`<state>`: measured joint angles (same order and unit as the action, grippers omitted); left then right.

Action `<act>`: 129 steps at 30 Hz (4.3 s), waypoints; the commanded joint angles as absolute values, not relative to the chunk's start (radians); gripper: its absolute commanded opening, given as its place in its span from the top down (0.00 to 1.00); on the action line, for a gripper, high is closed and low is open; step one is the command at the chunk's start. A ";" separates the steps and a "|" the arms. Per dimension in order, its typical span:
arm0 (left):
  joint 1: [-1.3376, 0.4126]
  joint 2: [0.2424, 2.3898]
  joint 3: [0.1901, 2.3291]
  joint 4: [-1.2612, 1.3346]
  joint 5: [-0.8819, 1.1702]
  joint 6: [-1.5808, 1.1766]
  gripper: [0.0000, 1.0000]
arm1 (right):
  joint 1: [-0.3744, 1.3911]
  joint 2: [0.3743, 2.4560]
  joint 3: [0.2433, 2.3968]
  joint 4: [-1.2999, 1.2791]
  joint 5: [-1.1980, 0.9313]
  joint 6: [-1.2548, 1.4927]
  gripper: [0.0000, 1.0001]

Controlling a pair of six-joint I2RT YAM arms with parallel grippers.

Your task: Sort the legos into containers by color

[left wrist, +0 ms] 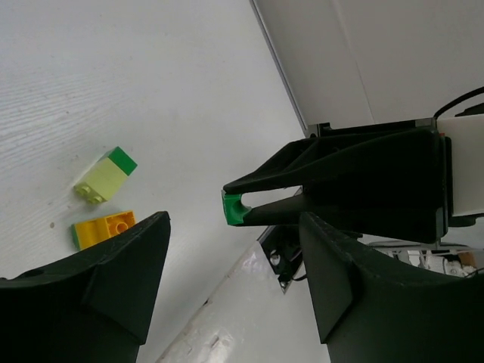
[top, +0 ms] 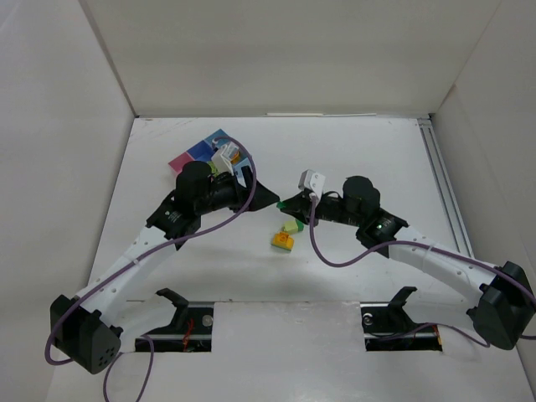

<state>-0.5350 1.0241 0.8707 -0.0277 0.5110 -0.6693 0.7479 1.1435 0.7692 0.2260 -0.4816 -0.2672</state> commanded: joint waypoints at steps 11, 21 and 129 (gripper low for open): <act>-0.555 1.126 0.925 0.022 0.632 -0.624 0.50 | 0.756 1.132 0.813 0.307 -0.525 -0.299 0.87; -0.555 1.144 0.934 0.021 0.632 -0.624 0.68 | 0.765 1.141 0.822 0.307 -0.549 -0.317 0.89; -0.164 1.704 1.440 -0.554 -0.328 -0.706 0.81 | 0.281 1.477 1.065 0.048 -0.279 -0.098 0.00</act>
